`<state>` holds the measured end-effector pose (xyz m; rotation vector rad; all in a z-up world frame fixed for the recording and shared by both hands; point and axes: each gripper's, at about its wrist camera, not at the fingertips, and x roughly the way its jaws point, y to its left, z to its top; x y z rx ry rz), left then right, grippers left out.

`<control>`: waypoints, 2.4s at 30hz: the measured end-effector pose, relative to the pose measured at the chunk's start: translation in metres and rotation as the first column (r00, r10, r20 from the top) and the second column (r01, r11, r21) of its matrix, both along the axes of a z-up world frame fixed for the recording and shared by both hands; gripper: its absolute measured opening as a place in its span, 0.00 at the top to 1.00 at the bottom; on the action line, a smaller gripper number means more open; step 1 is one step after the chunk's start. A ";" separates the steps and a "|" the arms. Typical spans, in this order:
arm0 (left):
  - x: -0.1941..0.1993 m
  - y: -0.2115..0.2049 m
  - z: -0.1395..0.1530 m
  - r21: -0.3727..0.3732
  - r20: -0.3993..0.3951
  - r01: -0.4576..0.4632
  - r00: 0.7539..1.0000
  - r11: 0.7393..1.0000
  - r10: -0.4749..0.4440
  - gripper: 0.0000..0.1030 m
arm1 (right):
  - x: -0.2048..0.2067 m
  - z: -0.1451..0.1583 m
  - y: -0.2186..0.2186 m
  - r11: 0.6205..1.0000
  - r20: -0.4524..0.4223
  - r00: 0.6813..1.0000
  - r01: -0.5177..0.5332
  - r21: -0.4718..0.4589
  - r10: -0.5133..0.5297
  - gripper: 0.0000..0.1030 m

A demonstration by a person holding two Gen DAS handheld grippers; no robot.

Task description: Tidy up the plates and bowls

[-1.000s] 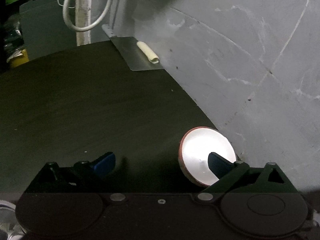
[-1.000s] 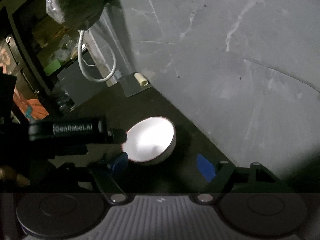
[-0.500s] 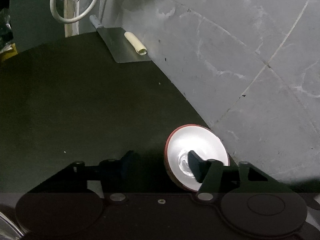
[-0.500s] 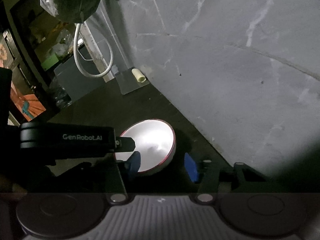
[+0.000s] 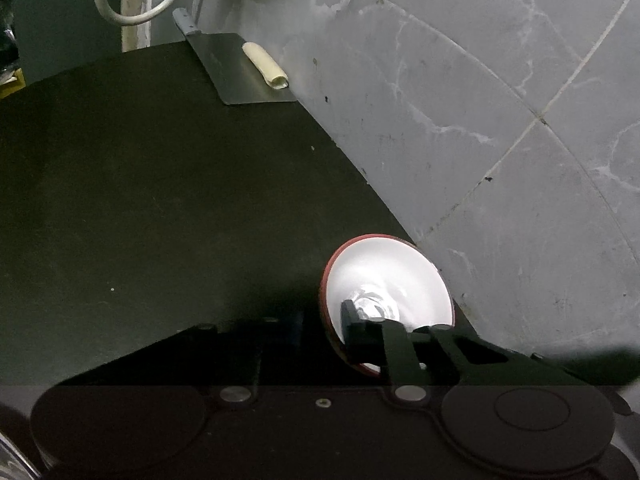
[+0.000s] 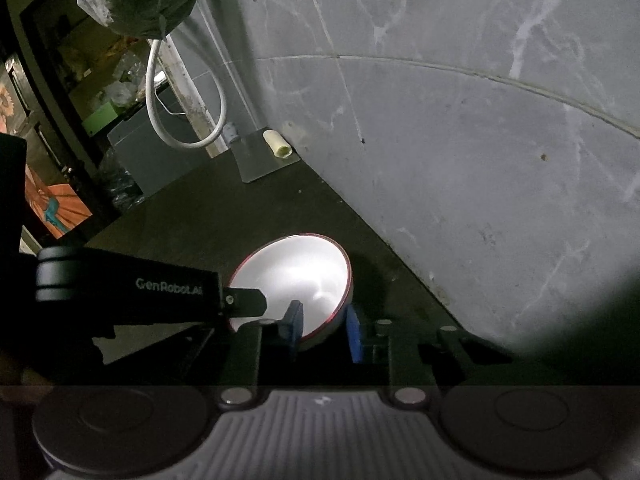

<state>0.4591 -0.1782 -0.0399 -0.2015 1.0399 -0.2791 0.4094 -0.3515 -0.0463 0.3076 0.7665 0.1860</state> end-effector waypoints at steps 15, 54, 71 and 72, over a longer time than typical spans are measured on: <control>-0.015 0.000 0.010 0.017 0.028 0.004 1.000 1.000 -0.005 0.87 | -0.008 0.004 0.000 0.999 0.000 0.999 -0.042 0.025 0.042 0.76; -0.164 0.080 0.066 0.039 0.128 -0.052 0.991 0.998 0.046 0.85 | -0.148 0.056 0.073 0.989 0.097 0.986 -0.142 0.038 0.138 0.76; -0.237 0.115 0.071 0.028 0.133 -0.060 0.990 0.998 0.056 0.84 | -0.215 0.067 0.103 0.979 0.086 0.976 -0.201 0.022 0.199 0.76; -0.241 0.117 0.071 0.024 0.133 -0.063 0.989 0.998 0.059 0.84 | -0.218 0.068 0.105 0.978 0.083 0.975 -0.207 0.023 0.204 0.76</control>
